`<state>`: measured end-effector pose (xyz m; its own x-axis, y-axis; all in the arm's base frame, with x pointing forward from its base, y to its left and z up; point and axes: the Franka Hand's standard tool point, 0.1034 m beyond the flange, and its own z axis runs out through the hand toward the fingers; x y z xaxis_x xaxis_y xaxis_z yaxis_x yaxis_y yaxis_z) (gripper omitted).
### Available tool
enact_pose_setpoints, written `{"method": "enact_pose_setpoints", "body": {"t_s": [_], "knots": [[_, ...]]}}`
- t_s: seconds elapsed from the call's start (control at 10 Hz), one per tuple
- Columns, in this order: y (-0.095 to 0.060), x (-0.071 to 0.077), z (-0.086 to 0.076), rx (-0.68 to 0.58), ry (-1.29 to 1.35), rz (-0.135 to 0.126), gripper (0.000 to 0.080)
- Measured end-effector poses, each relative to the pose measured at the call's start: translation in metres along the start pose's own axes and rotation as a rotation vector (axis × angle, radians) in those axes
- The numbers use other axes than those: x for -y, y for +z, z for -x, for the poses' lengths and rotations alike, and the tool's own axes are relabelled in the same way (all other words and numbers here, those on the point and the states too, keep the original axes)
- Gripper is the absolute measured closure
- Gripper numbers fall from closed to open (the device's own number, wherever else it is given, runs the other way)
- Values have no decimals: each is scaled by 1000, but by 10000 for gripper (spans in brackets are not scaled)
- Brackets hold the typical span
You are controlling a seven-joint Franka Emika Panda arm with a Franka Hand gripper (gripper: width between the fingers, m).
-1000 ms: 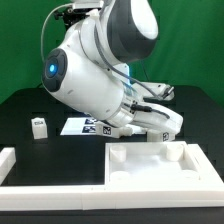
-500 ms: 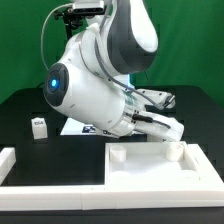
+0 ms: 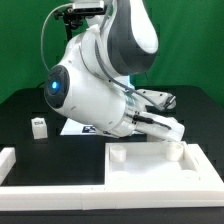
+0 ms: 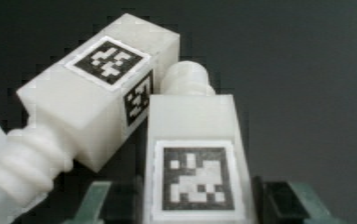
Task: Assemble one leg
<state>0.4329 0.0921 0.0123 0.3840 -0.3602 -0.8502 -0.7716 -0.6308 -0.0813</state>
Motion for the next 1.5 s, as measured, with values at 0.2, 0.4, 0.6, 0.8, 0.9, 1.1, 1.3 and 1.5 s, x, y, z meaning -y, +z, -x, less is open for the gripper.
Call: {"method": "enact_pose_setpoints", "body": {"t_s": [0.2, 0.4, 0.6, 0.8, 0.9, 1.1, 1.3, 1.5], "knots": [[0, 0, 0, 0, -1, 1, 515], [-26, 7, 12, -69, -61, 39, 515], [-70, 22, 39, -139, -157, 29, 515], [-71, 27, 55, -270, -178, 40, 515], [-71, 27, 53, -342, -185, 34, 515], [-77, 33, 48, -473, -211, 20, 515], [-100, 48, 43, -600, -265, 7, 515], [-122, 84, 39, -811, -380, -4, 515]]}}
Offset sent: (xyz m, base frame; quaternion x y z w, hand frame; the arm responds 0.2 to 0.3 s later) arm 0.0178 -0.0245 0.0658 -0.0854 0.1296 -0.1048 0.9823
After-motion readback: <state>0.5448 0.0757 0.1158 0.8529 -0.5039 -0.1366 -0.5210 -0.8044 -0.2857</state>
